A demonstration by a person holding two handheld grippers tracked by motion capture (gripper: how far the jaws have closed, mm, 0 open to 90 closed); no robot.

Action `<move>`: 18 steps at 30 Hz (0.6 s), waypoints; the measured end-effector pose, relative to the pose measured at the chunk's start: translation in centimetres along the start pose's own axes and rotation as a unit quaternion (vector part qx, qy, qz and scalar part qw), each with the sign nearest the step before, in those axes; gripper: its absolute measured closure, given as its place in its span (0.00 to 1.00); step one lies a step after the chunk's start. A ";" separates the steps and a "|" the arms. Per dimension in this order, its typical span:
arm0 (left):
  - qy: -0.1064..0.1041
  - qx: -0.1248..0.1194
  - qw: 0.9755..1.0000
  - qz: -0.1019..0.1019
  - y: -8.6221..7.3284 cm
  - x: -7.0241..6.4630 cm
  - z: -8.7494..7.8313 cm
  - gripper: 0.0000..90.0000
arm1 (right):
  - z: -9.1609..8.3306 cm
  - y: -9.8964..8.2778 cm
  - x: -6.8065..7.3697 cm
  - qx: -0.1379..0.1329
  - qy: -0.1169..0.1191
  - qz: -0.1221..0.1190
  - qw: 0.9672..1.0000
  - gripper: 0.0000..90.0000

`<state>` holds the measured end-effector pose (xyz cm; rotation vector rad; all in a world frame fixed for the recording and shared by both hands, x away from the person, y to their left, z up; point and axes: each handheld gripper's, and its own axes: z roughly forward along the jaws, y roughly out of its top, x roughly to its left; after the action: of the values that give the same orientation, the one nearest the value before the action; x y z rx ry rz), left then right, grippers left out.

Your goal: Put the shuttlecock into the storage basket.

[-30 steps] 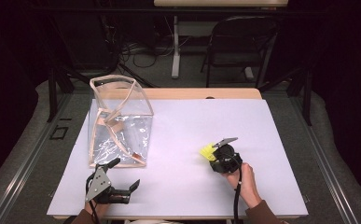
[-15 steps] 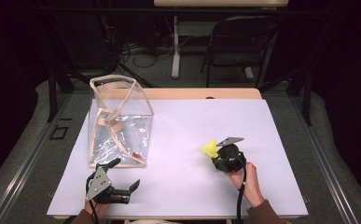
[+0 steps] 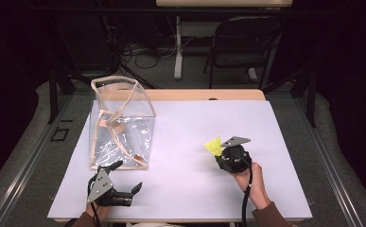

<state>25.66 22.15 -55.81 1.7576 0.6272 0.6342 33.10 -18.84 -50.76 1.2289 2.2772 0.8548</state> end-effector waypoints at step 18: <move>-0.001 0.000 1.000 -0.002 0.0 0.0 0.0 0.00 | -3.5 2.2 -0.5 -0.033 -0.014 -0.014 0.999 0.72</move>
<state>25.65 22.19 -55.80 1.7557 0.6305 0.6300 32.56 -19.42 -46.66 1.1707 2.2214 0.8896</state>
